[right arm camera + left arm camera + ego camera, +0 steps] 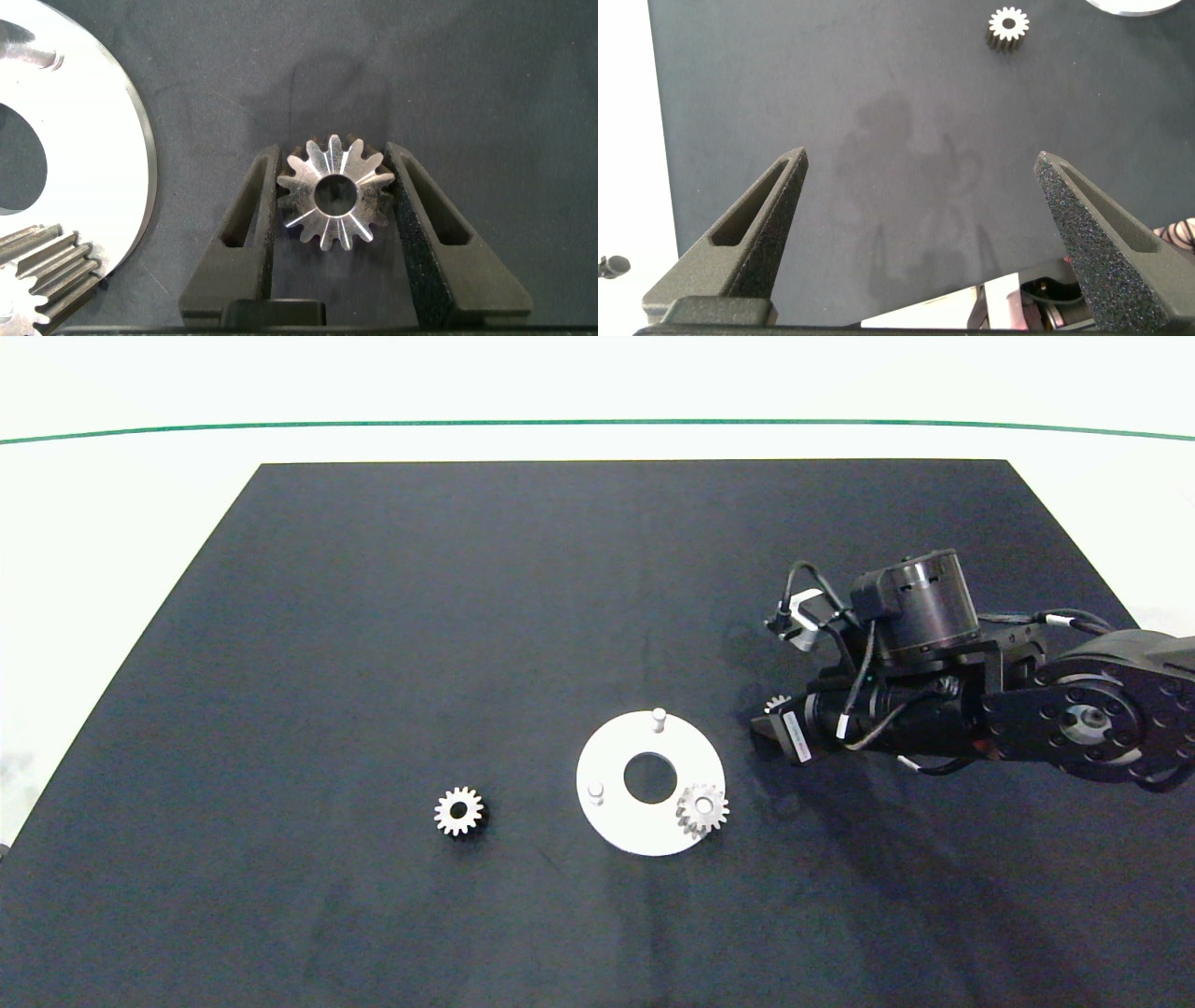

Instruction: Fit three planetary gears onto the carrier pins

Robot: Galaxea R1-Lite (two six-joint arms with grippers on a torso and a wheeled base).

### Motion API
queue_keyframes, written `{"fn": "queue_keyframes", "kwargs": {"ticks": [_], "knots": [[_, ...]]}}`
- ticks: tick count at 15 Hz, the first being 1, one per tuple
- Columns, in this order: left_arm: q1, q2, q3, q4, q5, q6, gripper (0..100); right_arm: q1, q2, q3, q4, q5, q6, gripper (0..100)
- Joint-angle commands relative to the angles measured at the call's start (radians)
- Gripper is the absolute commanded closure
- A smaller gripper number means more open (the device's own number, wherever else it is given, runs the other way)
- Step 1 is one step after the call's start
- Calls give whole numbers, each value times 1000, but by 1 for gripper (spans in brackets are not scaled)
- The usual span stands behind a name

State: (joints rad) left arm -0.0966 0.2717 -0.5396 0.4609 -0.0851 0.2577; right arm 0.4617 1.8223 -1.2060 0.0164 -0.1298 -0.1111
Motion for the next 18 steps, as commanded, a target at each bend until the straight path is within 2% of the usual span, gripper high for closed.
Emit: {"fn": "queue_keyframes", "kwargs": {"ticks": [1, 3, 5, 8, 9, 12, 14, 16, 18], "knots": [[0, 1, 0, 2, -1, 2, 0, -5, 6, 0, 2, -1, -1, 81], [0, 1, -2, 2, -1, 2, 0, -11, 9, -10, 0, -2, -6, 84], [1, 1, 4, 2, -1, 2, 0, -2, -17, -47, 34, -4, -18, 84], [1, 1, 6, 4, -1, 3, 0, 48, -86, -72, 155, -11, -53, 84], [1, 1, 6, 2, -1, 2, 0, 63, -98, -72, 163, -13, -55, 84], [1, 4, 1, 2, 1, 3, 0, 146, -135, -72, 160, -65, -58, 84], [3, 6, 0, 2, -1, 3, 0, 190, -138, -92, 158, -100, -70, 84], [3, 14, -2, -1, -1, 3, 0, 224, -129, -99, 154, -110, -70, 84], [3, 15, -2, -11, -1, 3, 0, 245, -118, -110, 149, -133, -70, 84]]}}
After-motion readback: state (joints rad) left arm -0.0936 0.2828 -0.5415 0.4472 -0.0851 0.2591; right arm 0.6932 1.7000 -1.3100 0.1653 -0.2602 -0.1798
